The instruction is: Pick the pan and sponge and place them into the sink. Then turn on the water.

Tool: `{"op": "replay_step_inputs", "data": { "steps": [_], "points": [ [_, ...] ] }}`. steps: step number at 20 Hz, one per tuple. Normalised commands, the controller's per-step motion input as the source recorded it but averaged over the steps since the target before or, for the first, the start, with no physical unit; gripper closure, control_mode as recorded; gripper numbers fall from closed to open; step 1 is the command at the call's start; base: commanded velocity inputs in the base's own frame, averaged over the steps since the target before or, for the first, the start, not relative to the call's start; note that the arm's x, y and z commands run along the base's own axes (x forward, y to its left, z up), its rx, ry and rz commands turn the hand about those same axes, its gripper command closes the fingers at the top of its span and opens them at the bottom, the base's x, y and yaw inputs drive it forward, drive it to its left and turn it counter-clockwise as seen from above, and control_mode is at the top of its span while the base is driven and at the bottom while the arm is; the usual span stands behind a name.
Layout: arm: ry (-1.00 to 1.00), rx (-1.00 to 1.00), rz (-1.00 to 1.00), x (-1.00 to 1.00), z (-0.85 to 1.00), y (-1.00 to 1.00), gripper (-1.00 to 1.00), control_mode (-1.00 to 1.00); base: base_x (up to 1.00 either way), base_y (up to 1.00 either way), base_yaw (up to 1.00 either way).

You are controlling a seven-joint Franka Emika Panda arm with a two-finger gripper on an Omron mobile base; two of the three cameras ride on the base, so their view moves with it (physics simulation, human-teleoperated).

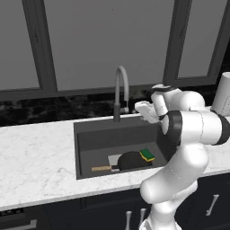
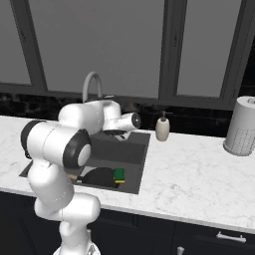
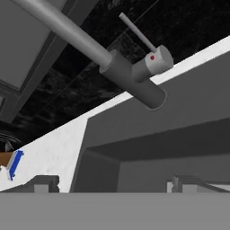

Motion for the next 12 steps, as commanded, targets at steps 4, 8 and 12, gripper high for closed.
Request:
{"op": "replay_step_inputs", "data": {
  "steps": [4, 8, 12],
  "points": [
    [-0.05, 0.02, -0.04, 0.39, 0.00, 0.03, -1.00, -1.00, 0.00, 0.00, 0.00],
    [-0.06, 0.01, -0.05, 0.38, -0.05, 0.00, -1.00, -1.00, 0.00, 0.00, 0.00],
    [-0.11, 0.00, -0.06, 0.39, -0.29, 0.01, -1.00, -1.00, 0.00, 0.00, 0.00]
  ]
}}
